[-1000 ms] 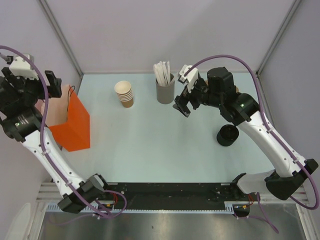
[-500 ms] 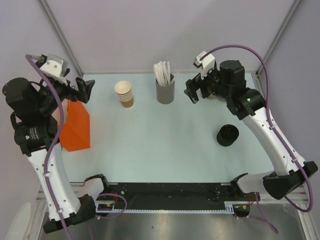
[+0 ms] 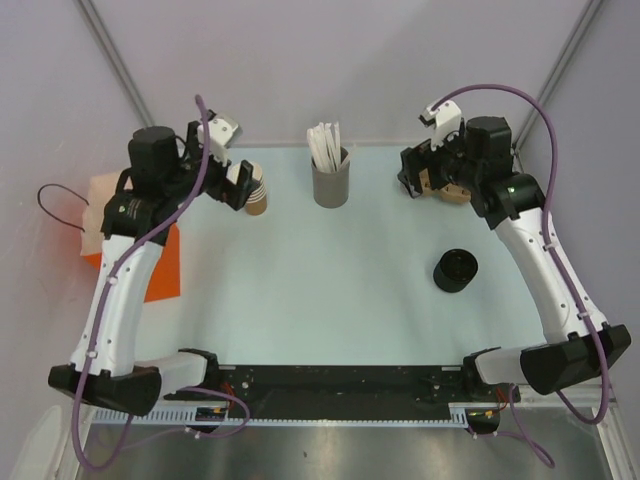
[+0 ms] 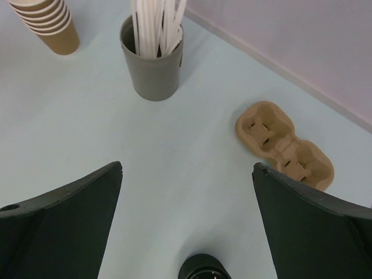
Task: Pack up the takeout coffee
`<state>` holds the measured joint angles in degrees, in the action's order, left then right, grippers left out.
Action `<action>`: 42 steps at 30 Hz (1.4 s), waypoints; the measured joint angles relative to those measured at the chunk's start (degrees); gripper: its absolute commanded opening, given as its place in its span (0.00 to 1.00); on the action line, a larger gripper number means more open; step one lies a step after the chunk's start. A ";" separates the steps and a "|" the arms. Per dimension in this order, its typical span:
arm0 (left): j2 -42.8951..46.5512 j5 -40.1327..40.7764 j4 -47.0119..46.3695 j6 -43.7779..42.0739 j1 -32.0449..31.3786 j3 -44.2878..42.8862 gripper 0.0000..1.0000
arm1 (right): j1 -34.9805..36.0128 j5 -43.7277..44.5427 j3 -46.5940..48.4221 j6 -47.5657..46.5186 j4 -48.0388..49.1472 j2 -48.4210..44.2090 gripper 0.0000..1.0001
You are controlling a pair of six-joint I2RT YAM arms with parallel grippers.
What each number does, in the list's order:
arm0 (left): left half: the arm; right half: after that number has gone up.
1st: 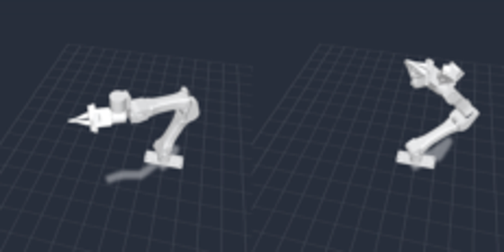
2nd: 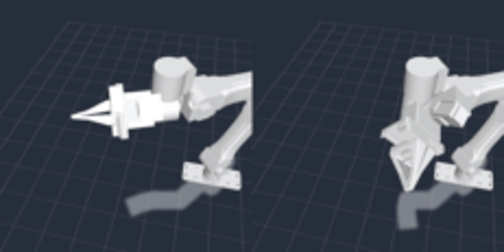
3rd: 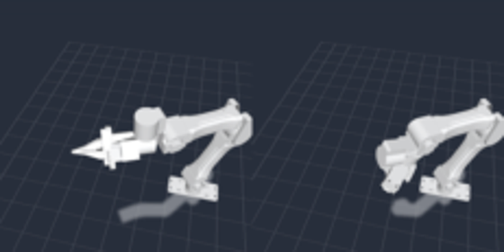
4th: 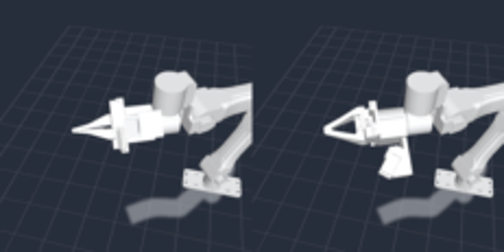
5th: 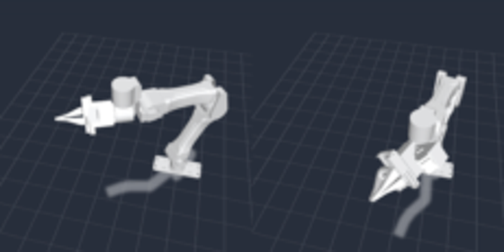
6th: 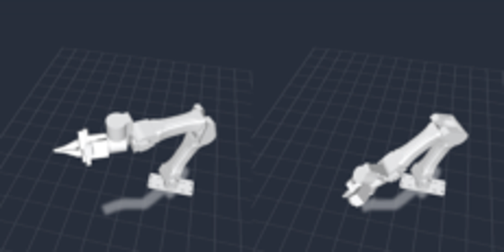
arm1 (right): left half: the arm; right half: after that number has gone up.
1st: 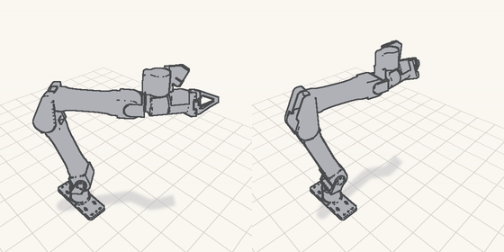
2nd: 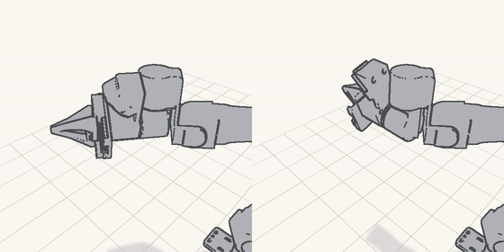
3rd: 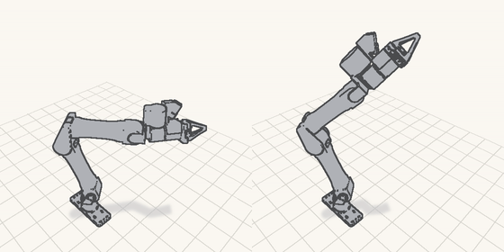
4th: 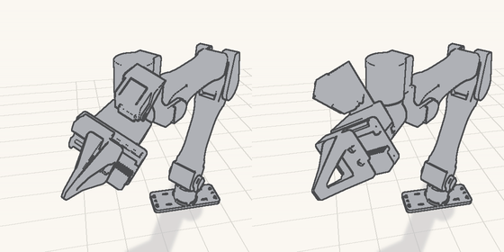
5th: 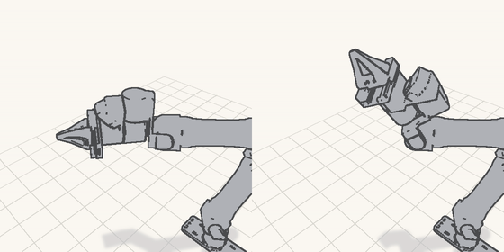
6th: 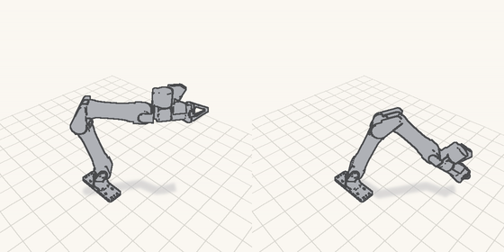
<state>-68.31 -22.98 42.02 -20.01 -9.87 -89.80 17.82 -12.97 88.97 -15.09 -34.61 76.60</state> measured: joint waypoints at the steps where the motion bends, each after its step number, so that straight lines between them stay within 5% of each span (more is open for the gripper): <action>1: -0.52 0.17 0.22 -0.22 -0.74 0.09 0.99 | -0.81 -0.33 -0.09 -0.09 -0.39 0.00 1.00; 28: -21.88 3.61 -9.46 -5.09 -4.33 3.43 0.99 | -5.68 -4.07 -10.82 -3.63 -3.82 -0.46 1.00; 42: -31.19 4.92 -13.42 -3.93 0.50 -1.22 0.98 | -5.70 -4.48 -13.22 -4.66 -3.21 -0.83 1.00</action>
<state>-99.50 -18.06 28.60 -23.94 -9.37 -91.02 12.12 -17.45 75.75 -19.75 -37.82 75.77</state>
